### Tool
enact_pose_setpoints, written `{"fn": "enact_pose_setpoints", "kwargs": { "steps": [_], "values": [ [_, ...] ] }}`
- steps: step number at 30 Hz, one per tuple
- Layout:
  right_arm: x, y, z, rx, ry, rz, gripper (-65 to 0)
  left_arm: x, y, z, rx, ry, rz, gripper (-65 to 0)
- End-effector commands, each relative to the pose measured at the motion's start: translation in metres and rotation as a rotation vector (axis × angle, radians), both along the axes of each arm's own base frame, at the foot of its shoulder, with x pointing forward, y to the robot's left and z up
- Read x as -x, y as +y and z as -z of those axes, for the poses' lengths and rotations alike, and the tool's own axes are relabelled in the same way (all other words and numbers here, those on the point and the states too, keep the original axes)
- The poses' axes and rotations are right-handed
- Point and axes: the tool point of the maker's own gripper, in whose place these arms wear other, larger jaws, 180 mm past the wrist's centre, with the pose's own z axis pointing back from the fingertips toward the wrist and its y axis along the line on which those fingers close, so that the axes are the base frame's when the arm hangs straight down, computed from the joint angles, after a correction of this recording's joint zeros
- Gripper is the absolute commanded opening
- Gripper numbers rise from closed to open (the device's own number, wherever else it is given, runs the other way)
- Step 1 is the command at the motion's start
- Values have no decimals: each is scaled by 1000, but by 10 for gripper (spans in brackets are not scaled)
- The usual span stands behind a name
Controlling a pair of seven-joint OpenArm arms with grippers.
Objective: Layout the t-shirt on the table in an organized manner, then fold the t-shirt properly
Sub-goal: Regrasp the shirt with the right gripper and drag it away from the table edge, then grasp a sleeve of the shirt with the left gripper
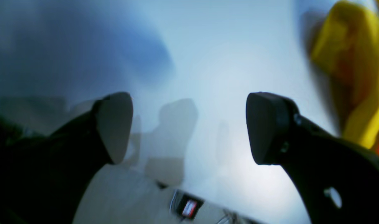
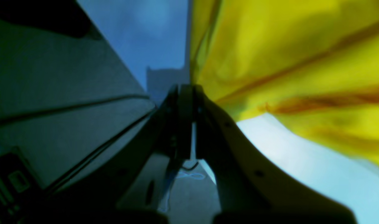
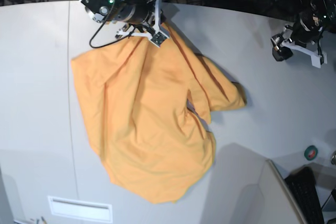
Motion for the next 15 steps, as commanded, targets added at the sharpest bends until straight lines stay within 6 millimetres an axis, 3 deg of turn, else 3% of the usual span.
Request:
{"fn": "enact_pose_setpoints", "kwargs": {
  "steps": [1, 4, 6, 11, 13, 15],
  "values": [
    [-6, 3, -2, -16, -14, 3, -650, -22, -14, -15, 10, -77, 71, -109],
    [-6, 0, 5, 0, -2, 5, -650, -40, -55, -18, 45, -107, 175, -109],
    [-9, -3, 5, 6, -8, 4, -650, -62, -83, -35, 61, -171, 217, -109],
    [-8, -5, 7, 13, -4, 6, -650, -107, -111, -68, 161, -143, 78, -110],
    [-8, -5, 7, 13, -4, 4, -650, -127, -133, -79, 250, -106, 60, -110],
    [-7, -3, 7, 8, -2, 5, -650, -141, -147, -76, 299, -81, 45, -110]
  ]
}}
